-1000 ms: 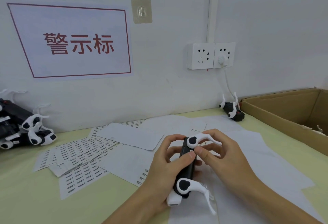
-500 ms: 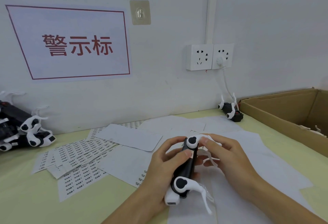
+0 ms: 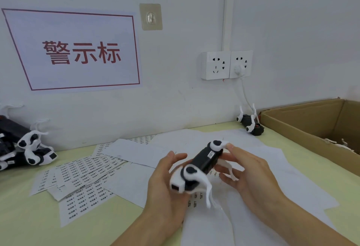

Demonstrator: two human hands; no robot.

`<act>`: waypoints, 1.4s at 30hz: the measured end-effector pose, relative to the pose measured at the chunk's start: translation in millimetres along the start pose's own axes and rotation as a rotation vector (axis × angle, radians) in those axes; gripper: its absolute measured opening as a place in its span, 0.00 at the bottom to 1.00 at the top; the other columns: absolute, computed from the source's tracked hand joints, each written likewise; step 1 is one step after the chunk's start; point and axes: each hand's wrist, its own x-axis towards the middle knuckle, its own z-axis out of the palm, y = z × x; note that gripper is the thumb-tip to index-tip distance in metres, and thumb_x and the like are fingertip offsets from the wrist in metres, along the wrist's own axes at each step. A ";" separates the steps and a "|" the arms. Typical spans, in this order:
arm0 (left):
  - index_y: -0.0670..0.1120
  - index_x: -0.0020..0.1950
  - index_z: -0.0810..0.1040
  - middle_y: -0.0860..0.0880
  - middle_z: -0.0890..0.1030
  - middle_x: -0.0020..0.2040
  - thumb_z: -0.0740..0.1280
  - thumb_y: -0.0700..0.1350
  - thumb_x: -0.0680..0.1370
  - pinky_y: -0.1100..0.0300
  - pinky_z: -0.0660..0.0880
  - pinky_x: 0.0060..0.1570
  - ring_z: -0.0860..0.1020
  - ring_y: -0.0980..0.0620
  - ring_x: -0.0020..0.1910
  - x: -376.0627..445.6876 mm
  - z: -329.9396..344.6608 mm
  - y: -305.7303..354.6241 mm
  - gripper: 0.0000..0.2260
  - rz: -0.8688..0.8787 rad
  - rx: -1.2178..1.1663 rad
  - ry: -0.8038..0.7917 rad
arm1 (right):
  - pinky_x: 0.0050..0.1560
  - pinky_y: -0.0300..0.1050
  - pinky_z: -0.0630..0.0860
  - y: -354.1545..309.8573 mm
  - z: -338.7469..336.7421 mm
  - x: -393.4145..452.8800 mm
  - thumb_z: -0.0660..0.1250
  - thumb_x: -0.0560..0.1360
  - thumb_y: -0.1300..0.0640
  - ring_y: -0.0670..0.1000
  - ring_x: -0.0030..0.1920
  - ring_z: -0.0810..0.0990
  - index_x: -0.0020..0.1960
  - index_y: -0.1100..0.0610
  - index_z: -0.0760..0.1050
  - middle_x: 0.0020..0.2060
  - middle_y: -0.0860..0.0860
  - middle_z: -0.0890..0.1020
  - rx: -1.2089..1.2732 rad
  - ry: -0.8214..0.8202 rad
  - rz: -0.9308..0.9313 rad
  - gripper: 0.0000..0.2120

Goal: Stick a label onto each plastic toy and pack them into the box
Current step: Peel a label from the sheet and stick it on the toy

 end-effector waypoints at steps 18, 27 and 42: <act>0.39 0.60 0.74 0.43 0.85 0.40 0.68 0.45 0.78 0.56 0.81 0.37 0.82 0.45 0.35 1.9 8.3 -8.8 0.14 0.138 0.135 0.127 | 0.45 0.48 0.79 -5.8 -6.4 -2.0 0.69 0.71 0.41 0.50 0.49 0.85 0.53 0.41 0.84 0.49 0.47 0.86 -0.184 0.038 -0.203 0.13; 0.37 0.60 0.77 0.41 0.84 0.48 0.65 0.41 0.81 0.56 0.81 0.36 0.85 0.46 0.38 2.9 6.8 -8.8 0.11 0.142 0.048 0.191 | 0.46 0.46 0.76 -12.1 -11.8 0.1 0.71 0.70 0.54 0.55 0.50 0.83 0.54 0.44 0.85 0.51 0.55 0.85 -0.123 -0.092 -0.071 0.14; 0.52 0.58 0.83 0.43 0.82 0.55 0.68 0.42 0.75 0.51 0.81 0.45 0.82 0.42 0.47 -0.6 5.4 -10.1 0.13 0.204 0.267 0.045 | 0.41 0.45 0.83 -12.9 -16.4 -0.2 0.70 0.76 0.50 0.50 0.41 0.85 0.57 0.41 0.81 0.45 0.46 0.85 -0.609 -0.200 -0.100 0.10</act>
